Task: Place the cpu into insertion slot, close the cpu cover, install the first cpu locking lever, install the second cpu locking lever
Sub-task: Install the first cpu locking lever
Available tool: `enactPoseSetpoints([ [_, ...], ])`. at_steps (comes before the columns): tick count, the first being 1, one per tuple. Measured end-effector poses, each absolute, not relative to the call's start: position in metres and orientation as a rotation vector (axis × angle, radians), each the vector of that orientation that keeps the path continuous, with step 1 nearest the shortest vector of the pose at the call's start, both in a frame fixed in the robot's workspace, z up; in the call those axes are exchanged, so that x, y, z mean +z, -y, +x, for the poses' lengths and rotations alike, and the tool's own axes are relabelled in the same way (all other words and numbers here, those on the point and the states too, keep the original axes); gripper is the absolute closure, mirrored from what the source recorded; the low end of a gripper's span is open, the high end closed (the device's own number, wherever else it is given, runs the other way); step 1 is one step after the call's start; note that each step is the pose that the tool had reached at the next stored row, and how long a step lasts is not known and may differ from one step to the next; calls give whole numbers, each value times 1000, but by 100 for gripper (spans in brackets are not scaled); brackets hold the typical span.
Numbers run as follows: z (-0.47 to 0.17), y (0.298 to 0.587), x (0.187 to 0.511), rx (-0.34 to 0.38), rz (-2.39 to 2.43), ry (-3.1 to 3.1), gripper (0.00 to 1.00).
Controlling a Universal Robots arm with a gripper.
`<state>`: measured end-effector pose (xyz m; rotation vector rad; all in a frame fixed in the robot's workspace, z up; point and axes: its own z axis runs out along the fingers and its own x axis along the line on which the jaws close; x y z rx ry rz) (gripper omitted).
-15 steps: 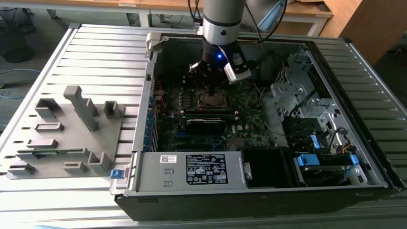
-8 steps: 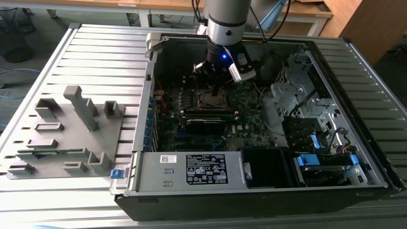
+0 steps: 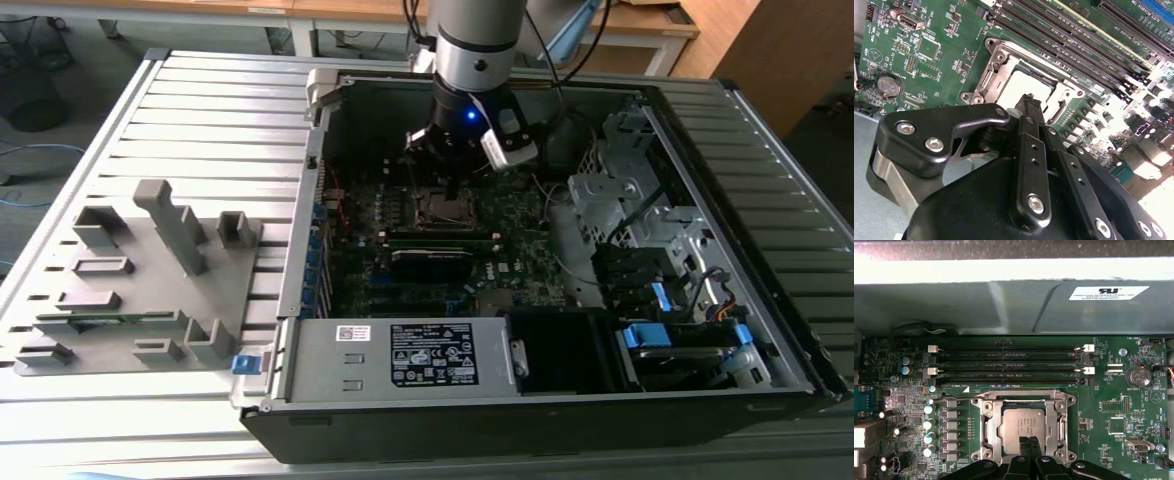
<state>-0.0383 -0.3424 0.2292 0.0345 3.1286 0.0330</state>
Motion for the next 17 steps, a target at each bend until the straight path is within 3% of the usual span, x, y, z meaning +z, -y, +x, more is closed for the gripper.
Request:
enactPoseSetpoints([
  [17,-38,342,239,33,35,-3129,89],
])
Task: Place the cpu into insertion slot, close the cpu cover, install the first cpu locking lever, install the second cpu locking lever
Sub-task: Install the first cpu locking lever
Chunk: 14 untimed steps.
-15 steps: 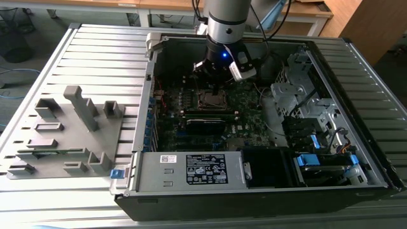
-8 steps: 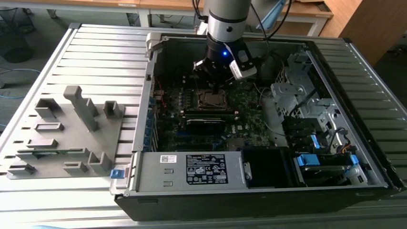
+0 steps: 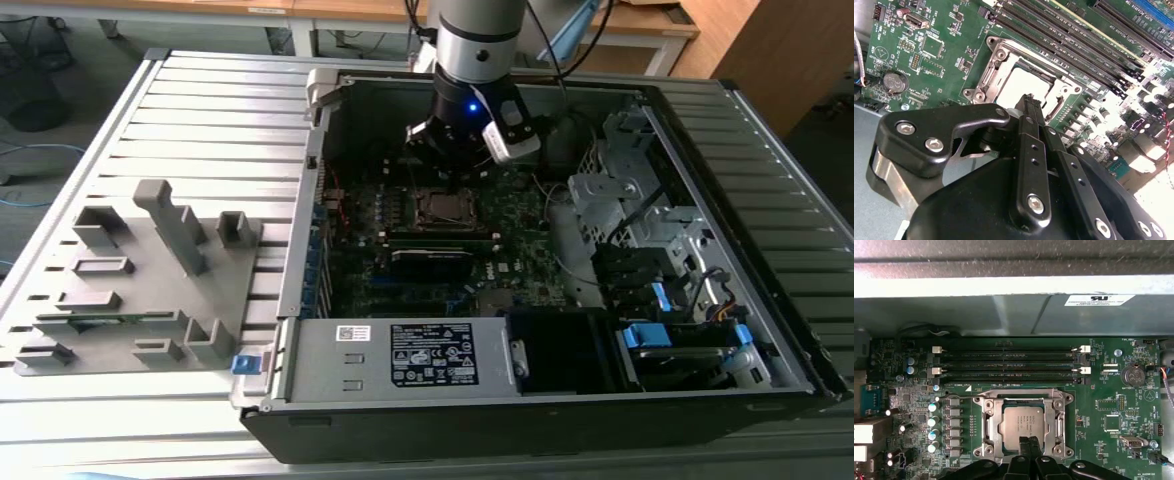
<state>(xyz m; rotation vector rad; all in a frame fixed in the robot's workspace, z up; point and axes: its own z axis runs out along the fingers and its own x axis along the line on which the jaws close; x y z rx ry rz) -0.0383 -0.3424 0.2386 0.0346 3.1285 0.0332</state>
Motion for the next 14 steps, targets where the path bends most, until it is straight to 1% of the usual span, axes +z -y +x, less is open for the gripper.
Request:
enactPoseSetpoints([
  [2,-38,342,243,33,35,-3129,89],
  [14,-38,342,245,33,35,-3129,89],
])
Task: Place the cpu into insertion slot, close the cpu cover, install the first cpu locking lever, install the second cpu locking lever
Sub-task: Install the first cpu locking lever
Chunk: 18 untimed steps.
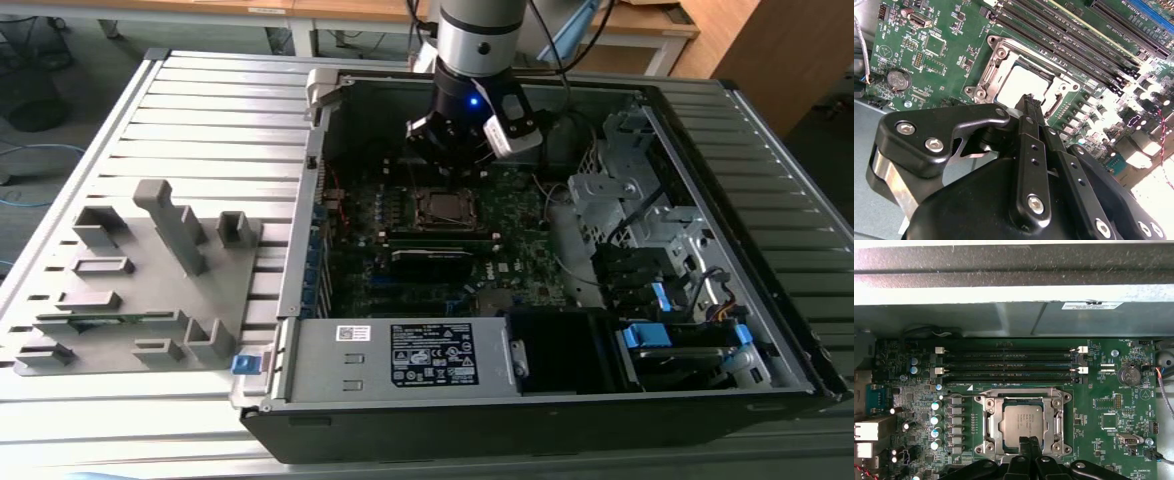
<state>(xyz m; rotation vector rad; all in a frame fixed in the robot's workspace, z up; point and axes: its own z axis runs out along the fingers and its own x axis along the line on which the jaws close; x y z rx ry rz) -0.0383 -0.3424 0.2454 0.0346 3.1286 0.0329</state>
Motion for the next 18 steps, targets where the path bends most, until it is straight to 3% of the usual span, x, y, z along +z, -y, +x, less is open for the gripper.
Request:
enactPoseSetpoints([
  [18,-43,342,246,33,34,-3129,89],
])
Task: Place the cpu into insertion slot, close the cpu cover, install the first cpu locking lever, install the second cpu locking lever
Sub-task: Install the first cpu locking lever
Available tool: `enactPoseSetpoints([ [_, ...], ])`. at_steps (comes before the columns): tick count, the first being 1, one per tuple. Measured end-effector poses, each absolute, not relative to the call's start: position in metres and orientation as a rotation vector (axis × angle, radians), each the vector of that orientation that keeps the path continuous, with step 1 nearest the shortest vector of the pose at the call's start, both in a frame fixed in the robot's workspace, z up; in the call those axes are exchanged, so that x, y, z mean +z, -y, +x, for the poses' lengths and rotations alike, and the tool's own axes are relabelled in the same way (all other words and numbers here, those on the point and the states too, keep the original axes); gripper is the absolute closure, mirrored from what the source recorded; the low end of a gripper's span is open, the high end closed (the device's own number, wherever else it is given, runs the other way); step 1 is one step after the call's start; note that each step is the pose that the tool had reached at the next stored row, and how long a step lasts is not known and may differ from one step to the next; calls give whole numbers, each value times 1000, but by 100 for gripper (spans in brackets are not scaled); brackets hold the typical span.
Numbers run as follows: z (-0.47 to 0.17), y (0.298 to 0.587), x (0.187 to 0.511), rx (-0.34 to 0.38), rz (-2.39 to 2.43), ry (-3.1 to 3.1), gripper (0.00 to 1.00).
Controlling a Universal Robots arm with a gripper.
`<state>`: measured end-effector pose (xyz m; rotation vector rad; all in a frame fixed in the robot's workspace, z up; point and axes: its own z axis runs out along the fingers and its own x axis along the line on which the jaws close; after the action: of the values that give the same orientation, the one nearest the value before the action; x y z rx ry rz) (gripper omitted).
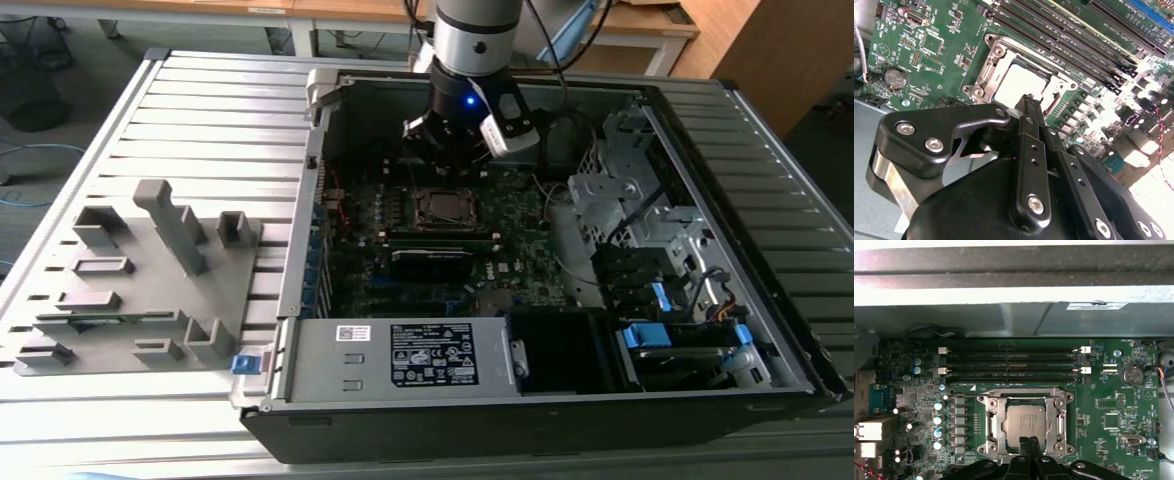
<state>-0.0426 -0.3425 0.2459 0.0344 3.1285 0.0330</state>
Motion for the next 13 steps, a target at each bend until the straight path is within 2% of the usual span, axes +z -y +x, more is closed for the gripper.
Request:
enactPoseSetpoints([
  [13,-60,342,245,33,34,-3128,89],
])
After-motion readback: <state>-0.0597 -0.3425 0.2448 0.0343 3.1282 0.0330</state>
